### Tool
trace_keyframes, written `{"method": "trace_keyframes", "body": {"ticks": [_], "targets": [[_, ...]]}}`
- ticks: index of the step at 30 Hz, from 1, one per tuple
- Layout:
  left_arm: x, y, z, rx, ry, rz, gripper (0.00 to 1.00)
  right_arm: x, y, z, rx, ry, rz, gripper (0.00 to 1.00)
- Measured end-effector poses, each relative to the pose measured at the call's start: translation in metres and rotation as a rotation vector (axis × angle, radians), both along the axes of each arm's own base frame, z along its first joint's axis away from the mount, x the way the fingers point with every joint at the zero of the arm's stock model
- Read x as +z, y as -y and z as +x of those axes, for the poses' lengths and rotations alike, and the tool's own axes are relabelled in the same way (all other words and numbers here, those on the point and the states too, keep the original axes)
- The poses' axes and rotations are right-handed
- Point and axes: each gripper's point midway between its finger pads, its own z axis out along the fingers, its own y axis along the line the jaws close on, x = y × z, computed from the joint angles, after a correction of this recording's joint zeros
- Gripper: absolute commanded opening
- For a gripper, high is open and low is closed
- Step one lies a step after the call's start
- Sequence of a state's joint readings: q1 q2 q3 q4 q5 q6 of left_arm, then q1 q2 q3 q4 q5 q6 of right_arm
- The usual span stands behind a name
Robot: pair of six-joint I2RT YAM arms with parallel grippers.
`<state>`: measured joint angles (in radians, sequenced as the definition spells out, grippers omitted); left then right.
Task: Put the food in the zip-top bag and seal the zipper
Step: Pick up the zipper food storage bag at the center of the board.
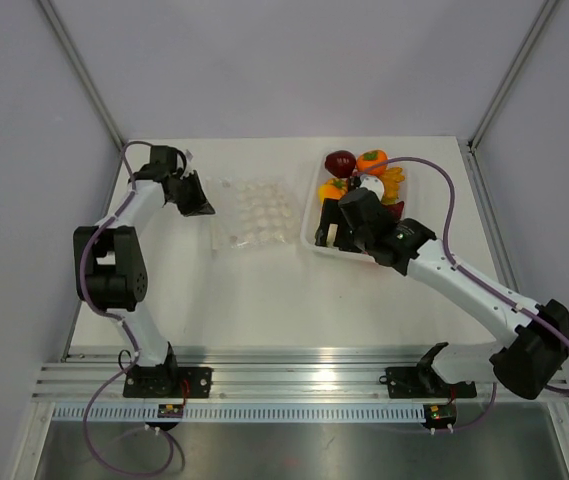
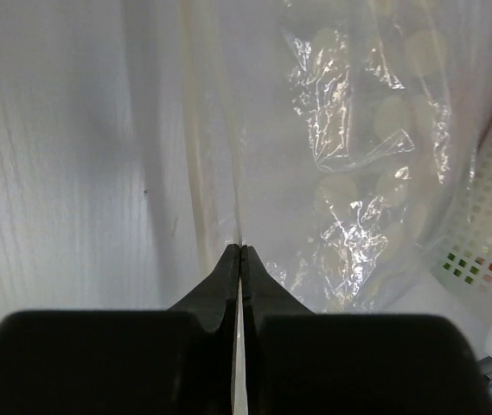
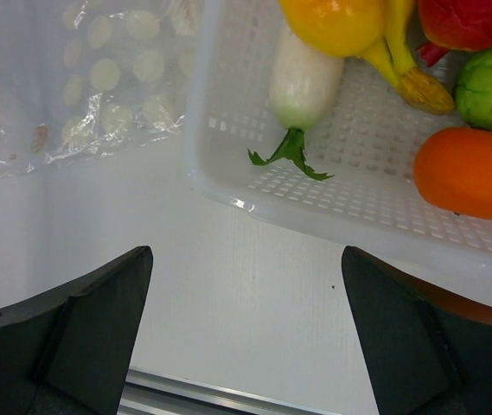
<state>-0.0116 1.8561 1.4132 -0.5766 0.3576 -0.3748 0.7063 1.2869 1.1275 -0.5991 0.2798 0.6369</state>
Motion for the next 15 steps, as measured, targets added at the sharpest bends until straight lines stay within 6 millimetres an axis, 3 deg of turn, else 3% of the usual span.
{"method": "trace_keyframes", "body": {"ticks": [5,9,13,15], "targets": [[0.029,0.014,-0.024,-0.026,0.051,-0.048,0.00,0.012,-0.023,0.003,0.045,0.012,0.016,1.00],[0.063,0.030,-0.041,-0.072,0.128,-0.084,0.00,0.021,-0.042,0.005,0.086,0.015,0.036,0.98],[0.106,0.065,-0.059,-0.174,0.241,-0.111,0.00,0.033,-0.064,0.007,0.134,0.018,0.077,0.79],[0.118,0.088,-0.068,-0.242,0.274,-0.125,0.00,0.039,-0.075,0.010,0.153,0.017,0.105,0.73]]}}
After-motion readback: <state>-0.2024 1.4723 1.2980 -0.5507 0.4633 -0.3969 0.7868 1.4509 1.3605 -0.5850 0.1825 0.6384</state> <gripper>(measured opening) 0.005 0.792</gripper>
